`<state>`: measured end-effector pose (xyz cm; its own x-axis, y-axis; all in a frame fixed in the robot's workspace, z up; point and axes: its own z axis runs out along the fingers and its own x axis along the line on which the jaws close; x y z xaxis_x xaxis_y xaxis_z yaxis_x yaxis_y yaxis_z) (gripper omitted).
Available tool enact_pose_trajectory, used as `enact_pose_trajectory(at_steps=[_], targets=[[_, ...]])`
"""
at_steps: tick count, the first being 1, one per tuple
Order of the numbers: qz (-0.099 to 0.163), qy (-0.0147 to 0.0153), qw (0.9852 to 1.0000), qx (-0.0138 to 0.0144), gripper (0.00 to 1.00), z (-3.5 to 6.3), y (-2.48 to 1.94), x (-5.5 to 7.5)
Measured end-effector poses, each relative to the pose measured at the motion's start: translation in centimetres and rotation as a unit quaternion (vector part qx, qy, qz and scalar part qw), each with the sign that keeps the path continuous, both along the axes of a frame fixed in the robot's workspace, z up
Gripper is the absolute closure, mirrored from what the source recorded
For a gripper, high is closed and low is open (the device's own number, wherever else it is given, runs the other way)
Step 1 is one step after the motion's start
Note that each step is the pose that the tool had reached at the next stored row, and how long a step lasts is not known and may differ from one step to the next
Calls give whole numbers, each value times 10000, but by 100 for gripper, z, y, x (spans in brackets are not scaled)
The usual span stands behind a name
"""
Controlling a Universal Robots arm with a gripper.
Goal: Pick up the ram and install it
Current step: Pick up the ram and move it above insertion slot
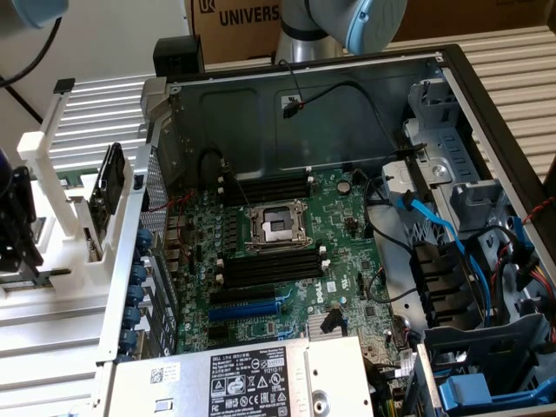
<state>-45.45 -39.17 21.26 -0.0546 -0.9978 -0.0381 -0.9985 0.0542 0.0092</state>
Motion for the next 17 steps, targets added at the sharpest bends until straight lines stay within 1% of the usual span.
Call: enact_pose_trajectory(at_steps=[7, 12, 17], targets=[[0, -3, 10000, 0, 76, -50, 0, 2], [1, -3, 10000, -1, 76, -66, 11, 1], [8, -19, 10000, 0, 76, -104, 18, 2]])
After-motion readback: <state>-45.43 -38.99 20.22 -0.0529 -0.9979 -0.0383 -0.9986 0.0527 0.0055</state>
